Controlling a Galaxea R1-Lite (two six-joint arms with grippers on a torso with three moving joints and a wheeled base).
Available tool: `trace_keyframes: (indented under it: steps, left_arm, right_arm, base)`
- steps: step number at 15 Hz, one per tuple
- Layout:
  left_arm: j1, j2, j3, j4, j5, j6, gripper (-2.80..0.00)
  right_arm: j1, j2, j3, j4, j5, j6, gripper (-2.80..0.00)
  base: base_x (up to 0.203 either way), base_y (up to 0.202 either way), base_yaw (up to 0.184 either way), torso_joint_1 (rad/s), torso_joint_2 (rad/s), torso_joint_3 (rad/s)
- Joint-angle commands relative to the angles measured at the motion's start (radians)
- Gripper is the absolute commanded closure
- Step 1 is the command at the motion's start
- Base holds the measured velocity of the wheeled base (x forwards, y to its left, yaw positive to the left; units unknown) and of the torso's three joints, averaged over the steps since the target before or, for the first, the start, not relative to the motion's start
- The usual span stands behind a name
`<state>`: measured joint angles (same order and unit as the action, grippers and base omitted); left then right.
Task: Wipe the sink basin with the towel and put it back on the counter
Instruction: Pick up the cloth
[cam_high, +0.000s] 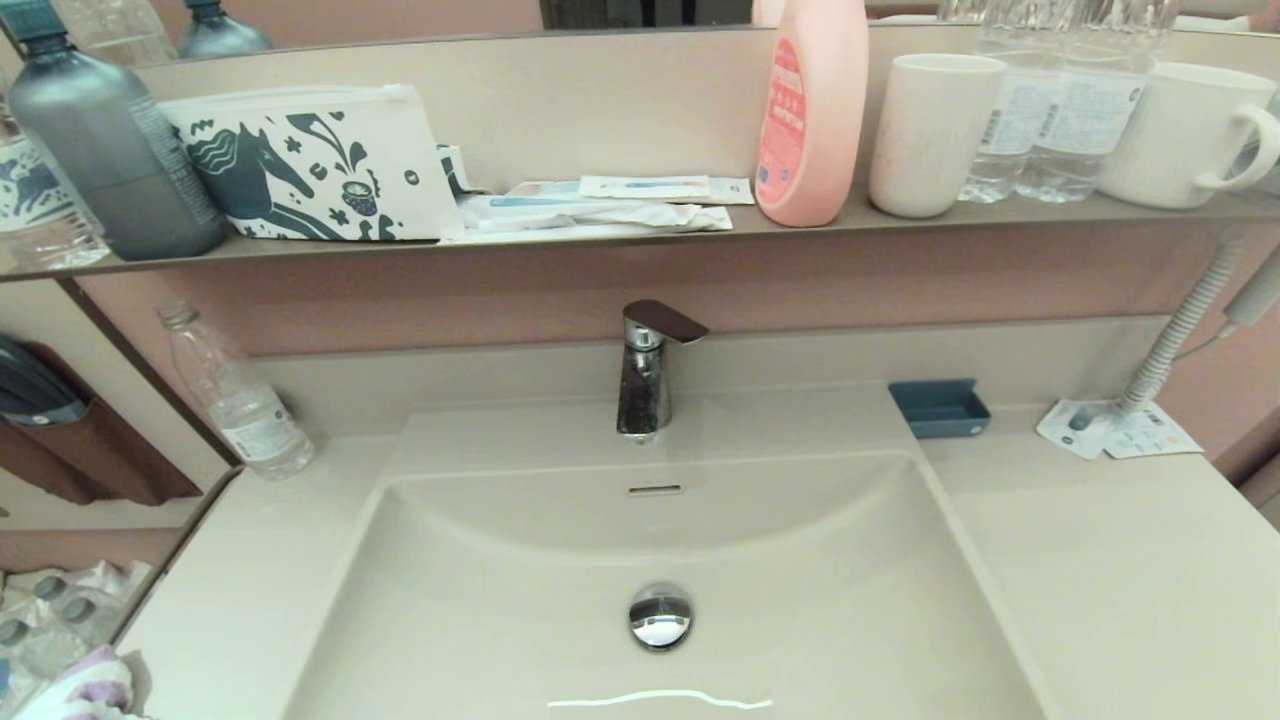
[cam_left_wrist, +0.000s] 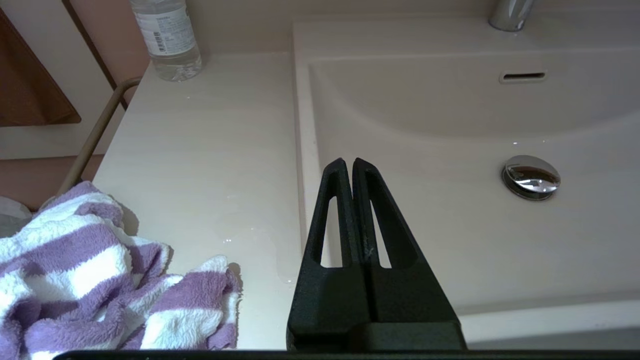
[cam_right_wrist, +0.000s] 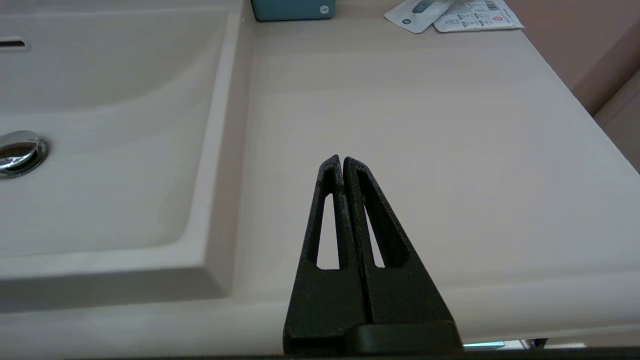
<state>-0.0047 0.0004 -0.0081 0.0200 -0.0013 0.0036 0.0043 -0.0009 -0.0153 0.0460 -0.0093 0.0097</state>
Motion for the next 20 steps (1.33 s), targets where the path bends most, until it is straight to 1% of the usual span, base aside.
trace_keyframes:
  steps: [1,7,10,12,14,16,17,18,20]
  left_arm:
    - [0.0,0.0,0.0,0.0,0.0,-0.005,0.0]
    - [0.0,0.0,-0.001,0.002,0.0,-0.002,0.0]
    - [0.002,0.0,-0.003,0.013,0.003,0.018,0.0]
    - [0.001,0.036,-0.038,0.015,-0.003,0.023,0.0]
    - [0.0,0.152,-0.103,0.014,-0.003,0.023,0.0]
    - [0.001,0.339,-0.177,0.021,0.005,0.033,0.0]
    - [0.006,0.45,-0.215,0.039,0.027,0.053,0.0]
    - [0.013,0.548,-0.25,0.062,0.062,0.081,0.0]
    - [0.027,0.722,-0.329,0.11,0.165,0.158,0.0]
  right_arm:
    - [0.0,0.001,0.0,0.0,-0.001,0.004,0.0]
    - [0.0,0.001,0.0,0.0,-0.001,0.004,0.0]
    - [0.0,0.001,0.0,0.0,-0.001,0.004,0.0]
    - [0.0,0.001,0.0,0.0,-0.001,0.004,0.0]
    - [0.0,0.001,0.0,0.0,-0.001,0.004,0.0]
    - [0.0,0.001,0.0,0.0,-0.001,0.004,0.0]
    - [0.0,0.001,0.0,0.0,-0.001,0.004,0.0]
    - [0.0,0.001,0.0,0.0,-0.001,0.004,0.0]
    - [0.0,0.001,0.0,0.0,-0.001,0.004,0.0]
  base:
    - [0.0,0.0,0.0,0.0,0.0,0.0]
    - [0.0,0.0,0.0,0.0,0.0,0.0]
    - [0.0,0.0,0.0,0.0,0.0,0.0]
    - [0.0,0.0,0.0,0.0,0.0,0.0]
    - [0.0,0.0,0.0,0.0,0.0,0.0]
    - [0.0,0.0,0.0,0.0,0.0,0.0]
    - [0.0,0.0,0.0,0.0,0.0,0.0]
    - [0.0,0.0,0.0,0.0,0.0,0.0]
    - [0.0,0.0,0.0,0.0,0.0,0.0]
